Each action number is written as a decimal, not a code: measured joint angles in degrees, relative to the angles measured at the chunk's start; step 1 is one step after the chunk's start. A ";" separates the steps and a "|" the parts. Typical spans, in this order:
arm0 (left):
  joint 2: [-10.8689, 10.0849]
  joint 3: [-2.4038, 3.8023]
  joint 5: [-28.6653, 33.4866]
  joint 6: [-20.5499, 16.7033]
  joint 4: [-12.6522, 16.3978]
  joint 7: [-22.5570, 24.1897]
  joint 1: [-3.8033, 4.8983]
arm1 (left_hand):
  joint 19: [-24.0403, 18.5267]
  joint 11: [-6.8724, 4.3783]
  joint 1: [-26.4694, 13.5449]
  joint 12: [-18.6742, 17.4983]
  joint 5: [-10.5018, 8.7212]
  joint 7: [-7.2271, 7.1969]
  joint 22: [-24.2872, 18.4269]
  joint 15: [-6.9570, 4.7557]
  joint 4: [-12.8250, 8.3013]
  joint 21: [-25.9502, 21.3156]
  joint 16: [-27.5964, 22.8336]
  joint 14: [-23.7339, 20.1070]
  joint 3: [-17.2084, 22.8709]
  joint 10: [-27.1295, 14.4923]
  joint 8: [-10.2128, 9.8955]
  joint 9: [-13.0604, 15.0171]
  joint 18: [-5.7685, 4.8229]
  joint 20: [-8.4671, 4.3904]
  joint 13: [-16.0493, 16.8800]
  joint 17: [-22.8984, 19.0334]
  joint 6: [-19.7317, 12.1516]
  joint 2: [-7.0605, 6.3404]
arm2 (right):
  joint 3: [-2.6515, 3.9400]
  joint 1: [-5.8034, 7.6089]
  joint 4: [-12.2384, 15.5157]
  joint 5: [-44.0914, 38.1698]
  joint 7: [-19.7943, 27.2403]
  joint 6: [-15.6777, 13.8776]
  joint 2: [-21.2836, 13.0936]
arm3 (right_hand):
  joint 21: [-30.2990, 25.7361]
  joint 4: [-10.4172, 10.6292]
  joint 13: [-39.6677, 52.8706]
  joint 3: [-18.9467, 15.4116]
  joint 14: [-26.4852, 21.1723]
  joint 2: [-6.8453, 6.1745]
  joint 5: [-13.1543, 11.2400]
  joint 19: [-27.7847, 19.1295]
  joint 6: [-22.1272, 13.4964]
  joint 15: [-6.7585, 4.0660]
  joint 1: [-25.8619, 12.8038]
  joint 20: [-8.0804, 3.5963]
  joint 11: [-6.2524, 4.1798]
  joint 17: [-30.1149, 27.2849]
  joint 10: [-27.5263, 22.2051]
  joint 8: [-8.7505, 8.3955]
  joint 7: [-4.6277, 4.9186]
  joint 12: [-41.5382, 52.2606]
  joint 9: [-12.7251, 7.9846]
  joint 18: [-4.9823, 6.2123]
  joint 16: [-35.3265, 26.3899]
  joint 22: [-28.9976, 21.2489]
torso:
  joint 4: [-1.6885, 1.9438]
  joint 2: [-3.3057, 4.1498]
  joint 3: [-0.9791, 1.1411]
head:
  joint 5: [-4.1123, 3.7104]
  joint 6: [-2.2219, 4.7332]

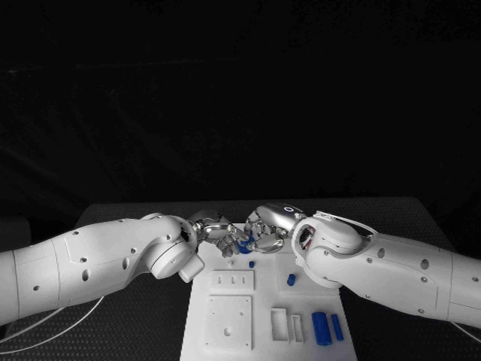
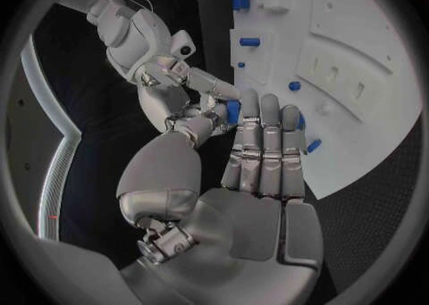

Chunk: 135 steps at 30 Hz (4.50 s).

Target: Assemble the parts on the task board

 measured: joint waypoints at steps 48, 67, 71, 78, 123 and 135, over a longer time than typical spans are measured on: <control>1.11 -1.97 -19.84 -3.57 0.18 -6.34 -0.83 | 6.61 -4.22 -2.21 21.26 10.12 0.46 -0.04 -7.10 -1.21 16.57 20.12 6.26 -0.53 5.32 3.83 -0.01 1.01 -2.46 12.84 5.56 3.16 -2.92 | 1.74 1.28 -13.19 6.26 2.10 -4.14 -3.00 | -2.00 2.31 -1.85 -3.01 -1.89 -5.03 3.99 -1.46 -3.09 1.03 -0.06 -0.42 1.81 -0.13 -3.06 -2.26 3.10 -1.83 -0.79 -0.17 -1.34 0.00 | -0.19 -0.74 0.42 | 0.70 -1.82; 2.99 -2.12 -27.41 -6.07 -1.46 -11.52 -2.99 | 9.05 -5.20 -3.10 28.45 12.77 -0.13 -0.03 -8.02 -1.01 21.69 28.13 7.18 0.10 6.29 4.57 -0.01 0.94 -3.47 16.07 4.99 3.57 -3.20 | 2.28 2.74 -18.45 11.45 3.54 -4.60 -1.00 | -2.20 2.54 -2.26 -3.24 -2.08 -5.02 6.96 -1.46 -3.08 1.22 -0.06 -0.40 1.81 -0.13 -3.05 -2.26 3.10 -1.81 -0.79 -0.20 -1.46 0.00 | -0.27 -1.77 1.13 | 1.25 -4.50; 3.27 -2.12 -28.51 -6.56 -1.94 -12.00 -4.10 | 9.12 -5.25 -3.10 28.84 13.14 -0.22 0.00 -8.11 -1.01 22.06 28.59 7.26 0.10 6.34 4.59 -0.01 0.95 -3.54 16.09 4.78 3.48 -3.20 | 2.39 3.01 -19.17 11.79 3.65 -4.59 -0.56 | -2.20 2.47 -2.32 -3.49 -2.07 -5.02 7.25 -1.46 -3.08 1.22 -0.06 -0.39 1.81 -0.13 -3.05 -2.26 3.09 -1.81 -0.74 -0.20 -1.55 0.00 | -0.20 -1.78 1.15 | 1.20 -4.85; 3.46 -2.16 -30.32 -7.30 -2.36 -12.58 -5.59 | 9.49 -5.26 -3.10 29.78 13.65 -0.24 -0.01 -8.11 -1.02 22.83 29.68 7.27 0.10 6.35 4.81 -0.01 0.87 -3.65 16.31 4.46 3.46 -3.20 | 2.53 3.15 -20.70 12.23 3.95 -4.57 0.26 | -2.20 2.47 -2.39 -3.49 -2.07 -5.02 7.66 -1.64 -3.19 1.22 -0.06 -0.21 2.00 -0.13 -3.24 -2.26 3.21 -1.81 -0.74 -0.20 -1.56 0.00 | -0.16 -1.76 1.10 | 1.20 -5.34; 4.43 -2.14 -33.20 -4.93 -2.97 -13.79 -8.32 | 9.76 -5.26 -3.82 34.44 14.44 -0.20 -0.04 -8.50 -1.24 25.27 33.94 7.66 0.48 6.35 5.80 -0.01 0.87 -3.77 17.58 3.32 3.51 -3.09 | 2.70 3.20 -21.59 12.85 4.37 -4.13 1.03 | -2.42 2.31 -2.50 -3.96 -2.28 -4.79 8.99 -1.86 -3.18 1.03 -0.29 -0.22 1.81 -0.08 -3.46 -2.26 3.20 -1.78 -0.71 -0.27 -1.55 0.00 | -0.31 -1.70 1.00 | 1.25 -6.87; 4.50 -2.10 -33.28 -3.94 -3.43 -14.02 -8.32 | 9.76 -5.25 -3.96 34.65 14.87 -0.20 -0.05 -8.50 -1.30 25.28 34.15 7.66 0.52 6.34 5.80 -0.01 0.87 -3.77 17.58 3.23 3.51 -2.94 | 2.70 3.20 -21.47 12.86 4.37 -3.99 1.07 | -2.42 2.46 -2.54 -4.12 -2.28 -4.79 9.42 -1.86 -3.38 1.04 -0.29 -0.20 1.81 -0.03 -3.45 -2.26 3.39 -1.78 -0.72 -0.28 -1.55 0.00 | -0.30 -1.70 1.00 | 1.29 -7.00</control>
